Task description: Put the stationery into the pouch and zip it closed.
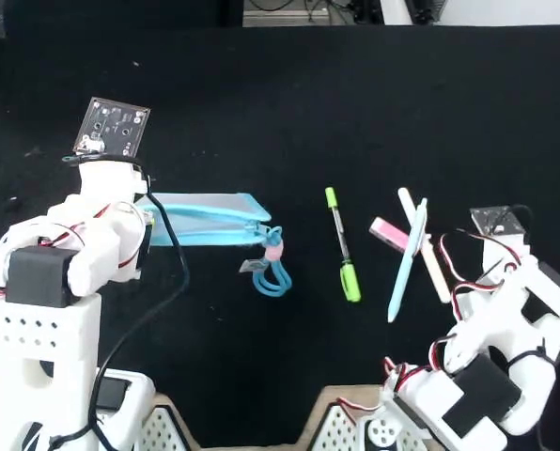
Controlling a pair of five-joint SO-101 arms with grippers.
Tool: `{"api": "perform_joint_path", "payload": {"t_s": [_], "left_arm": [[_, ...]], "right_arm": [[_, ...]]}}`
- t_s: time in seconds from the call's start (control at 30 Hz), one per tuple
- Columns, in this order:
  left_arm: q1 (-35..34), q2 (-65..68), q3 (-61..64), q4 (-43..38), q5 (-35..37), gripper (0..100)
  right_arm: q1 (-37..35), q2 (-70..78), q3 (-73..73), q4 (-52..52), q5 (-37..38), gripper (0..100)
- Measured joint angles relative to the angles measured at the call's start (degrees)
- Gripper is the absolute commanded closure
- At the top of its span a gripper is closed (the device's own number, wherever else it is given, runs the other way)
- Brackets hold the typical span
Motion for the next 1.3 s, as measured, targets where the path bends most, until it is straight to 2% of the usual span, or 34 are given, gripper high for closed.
{"api": "perform_joint_path", "payload": {"t_s": [0.13, 0.43, 0.6, 0.8, 1.0, 1.3], "left_arm": [[0.0, 0.0, 0.0, 0.0, 0.0, 97], [0.0, 0.0, 0.0, 0.0, 0.0, 97], [0.0, 0.0, 0.0, 0.0, 0.0, 97], [0.0, 0.0, 0.0, 0.0, 0.0, 97], [0.0, 0.0, 0.0, 0.0, 0.0, 97], [0.0, 0.0, 0.0, 0.0, 0.0, 97]], "right_arm": [[0.0, 0.0, 0.0, 0.0, -0.2, 84.8], [0.0, 0.0, -1.2, 0.3, 0.1, 83.1], [-3.2, 0.0, -4.8, 4.9, 0.4, 80.6], [-4.7, 0.0, -5.0, 5.9, 5.3, 80.7], [-3.0, 0.0, -5.0, 5.9, 15.4, 80.7], [-1.3, 0.0, -4.0, 5.9, 16.5, 80.8]]}}
